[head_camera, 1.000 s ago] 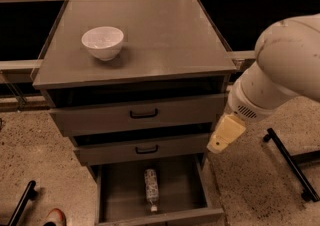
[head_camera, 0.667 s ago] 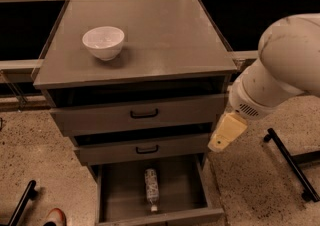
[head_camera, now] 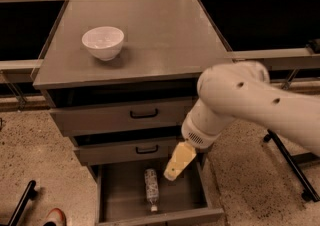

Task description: Pick blue plastic bottle from bottom drawer and place on counter

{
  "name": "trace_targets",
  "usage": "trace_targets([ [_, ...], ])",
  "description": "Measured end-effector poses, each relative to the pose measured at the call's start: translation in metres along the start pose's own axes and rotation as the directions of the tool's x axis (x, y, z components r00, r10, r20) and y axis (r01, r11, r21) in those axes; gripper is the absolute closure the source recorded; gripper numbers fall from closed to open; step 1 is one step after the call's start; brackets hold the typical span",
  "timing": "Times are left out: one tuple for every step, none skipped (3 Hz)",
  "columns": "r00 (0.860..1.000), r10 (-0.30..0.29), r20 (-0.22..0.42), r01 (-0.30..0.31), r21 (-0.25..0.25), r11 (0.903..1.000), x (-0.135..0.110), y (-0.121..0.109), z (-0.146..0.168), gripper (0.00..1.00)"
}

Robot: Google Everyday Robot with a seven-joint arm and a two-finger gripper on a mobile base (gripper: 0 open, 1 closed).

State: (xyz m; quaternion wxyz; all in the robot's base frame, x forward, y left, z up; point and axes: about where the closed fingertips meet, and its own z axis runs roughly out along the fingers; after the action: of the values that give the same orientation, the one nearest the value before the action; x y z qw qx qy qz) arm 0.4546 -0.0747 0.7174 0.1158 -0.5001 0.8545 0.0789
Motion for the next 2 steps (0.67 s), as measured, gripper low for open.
trace_targets([
  [0.987, 0.161, 0.023, -0.16, -0.049, 0.9859, 0.014, 0.043, 0.059, 0.0],
  [0.97, 0.241, 0.022, -0.239, -0.048, 0.9698, 0.029, 0.056, 0.08, 0.0],
])
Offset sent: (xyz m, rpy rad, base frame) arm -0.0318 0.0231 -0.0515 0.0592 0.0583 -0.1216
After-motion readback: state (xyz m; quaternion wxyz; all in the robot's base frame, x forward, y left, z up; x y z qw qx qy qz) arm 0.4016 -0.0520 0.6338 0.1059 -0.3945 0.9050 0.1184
